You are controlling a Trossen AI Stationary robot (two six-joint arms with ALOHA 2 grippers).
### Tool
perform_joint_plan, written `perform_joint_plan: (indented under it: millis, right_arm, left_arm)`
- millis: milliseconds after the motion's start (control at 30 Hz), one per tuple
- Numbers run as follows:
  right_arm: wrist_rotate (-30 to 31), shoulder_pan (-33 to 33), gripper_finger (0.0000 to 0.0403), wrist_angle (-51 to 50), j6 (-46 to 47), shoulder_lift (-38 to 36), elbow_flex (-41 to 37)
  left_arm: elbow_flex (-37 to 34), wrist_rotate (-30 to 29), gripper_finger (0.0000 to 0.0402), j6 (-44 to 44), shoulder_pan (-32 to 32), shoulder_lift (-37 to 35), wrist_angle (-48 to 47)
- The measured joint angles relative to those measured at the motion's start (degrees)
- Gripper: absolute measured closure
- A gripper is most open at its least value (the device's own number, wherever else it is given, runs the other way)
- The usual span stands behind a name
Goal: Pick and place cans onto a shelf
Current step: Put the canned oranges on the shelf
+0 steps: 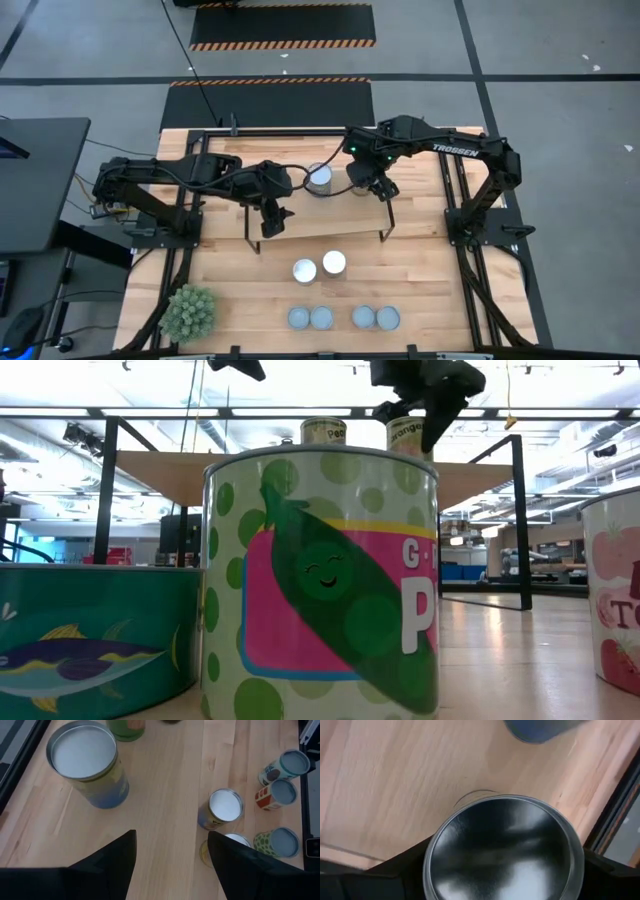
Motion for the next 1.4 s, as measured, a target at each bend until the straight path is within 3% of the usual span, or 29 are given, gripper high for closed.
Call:
perform_joint_plan:
  millis: [100, 300, 600, 867, 1400]
  right_arm:
    - [0.0, 0.0, 0.0072, 0.3, -4.6, 0.0, 0.0]
    - [0.2, 0.0, 0.0062, 1.1, -5.2, 0.0, 0.0]
    - [0.4, 1.5, 0.0007, 1.3, -3.4, 0.0, -0.1]
    - [3.3, 4.6, 0.0020, 1.9, -3.4, 0.0, -0.1]
    - [4.1, 4.9, 0.0019, 4.2, 4.9, -0.2, 2.0]
  left_arm:
    - [0.0, 1.1, 0.0152, -0.2, 0.0, 0.0, 0.0]
    - [0.0, 1.3, 0.0152, -0.4, 0.0, 0.0, 0.0]
    - [0.0, 2.8, 0.0152, -0.2, 0.0, 0.0, 0.0]
    - [0.0, 2.8, 0.0152, -0.1, 0.0, 0.0, -0.5]
    - [0.0, 2.8, 0.0152, -0.3, 0.1, 0.0, -0.5]
